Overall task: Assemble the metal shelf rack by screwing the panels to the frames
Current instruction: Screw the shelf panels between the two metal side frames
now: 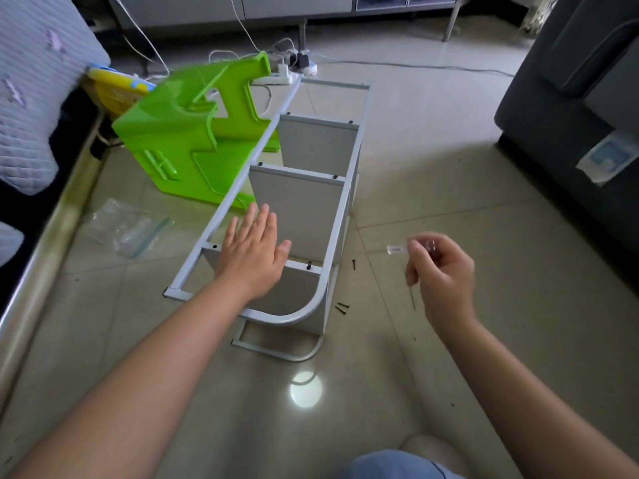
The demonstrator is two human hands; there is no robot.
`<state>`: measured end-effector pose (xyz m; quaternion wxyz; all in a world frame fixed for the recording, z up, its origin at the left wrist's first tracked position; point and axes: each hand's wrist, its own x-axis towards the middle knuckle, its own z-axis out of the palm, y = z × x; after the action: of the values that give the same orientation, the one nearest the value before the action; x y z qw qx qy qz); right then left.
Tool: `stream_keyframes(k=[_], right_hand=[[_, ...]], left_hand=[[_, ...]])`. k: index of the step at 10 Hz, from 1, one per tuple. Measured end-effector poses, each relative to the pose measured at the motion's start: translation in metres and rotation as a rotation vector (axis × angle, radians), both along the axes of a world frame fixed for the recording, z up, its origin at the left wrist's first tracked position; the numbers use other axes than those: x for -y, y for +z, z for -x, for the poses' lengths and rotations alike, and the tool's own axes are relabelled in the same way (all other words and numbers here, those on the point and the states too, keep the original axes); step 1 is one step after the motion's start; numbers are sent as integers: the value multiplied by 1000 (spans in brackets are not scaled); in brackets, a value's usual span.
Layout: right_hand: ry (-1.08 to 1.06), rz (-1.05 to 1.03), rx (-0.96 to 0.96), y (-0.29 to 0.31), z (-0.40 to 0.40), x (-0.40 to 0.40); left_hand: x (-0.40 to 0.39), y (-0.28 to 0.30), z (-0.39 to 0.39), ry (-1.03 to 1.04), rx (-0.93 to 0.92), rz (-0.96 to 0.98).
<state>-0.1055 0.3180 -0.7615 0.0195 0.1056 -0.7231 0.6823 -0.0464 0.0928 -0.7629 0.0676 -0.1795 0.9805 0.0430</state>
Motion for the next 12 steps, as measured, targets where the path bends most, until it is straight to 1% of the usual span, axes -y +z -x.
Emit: stream_keyframes(k=[1,2,3,4,5,7,10,12], right_hand=[[121,28,-146,26,-5,28],[159,-64,-294,30,-8,49],[143,-136,-470,34,-12,56],[153,-205,-572,35,-15,57],[174,-254,-613,31,-14,56],[189,-275,-620,30,-12,57],[202,-307,-607,33,-8,57],[281,-324,-581,36,-6,54]], left_hand=[[1,3,0,-15,39,-9],[0,5,-1,-12,60,-30],[-3,5,-1,9,40,-13],[-6,3,-1,42,0,-7],[-6,1,-2,33,-12,0],[-4,1,-4,24,-24,14],[-4,1,-4,12,-28,26],[-4,0,-4,4,-36,31]])
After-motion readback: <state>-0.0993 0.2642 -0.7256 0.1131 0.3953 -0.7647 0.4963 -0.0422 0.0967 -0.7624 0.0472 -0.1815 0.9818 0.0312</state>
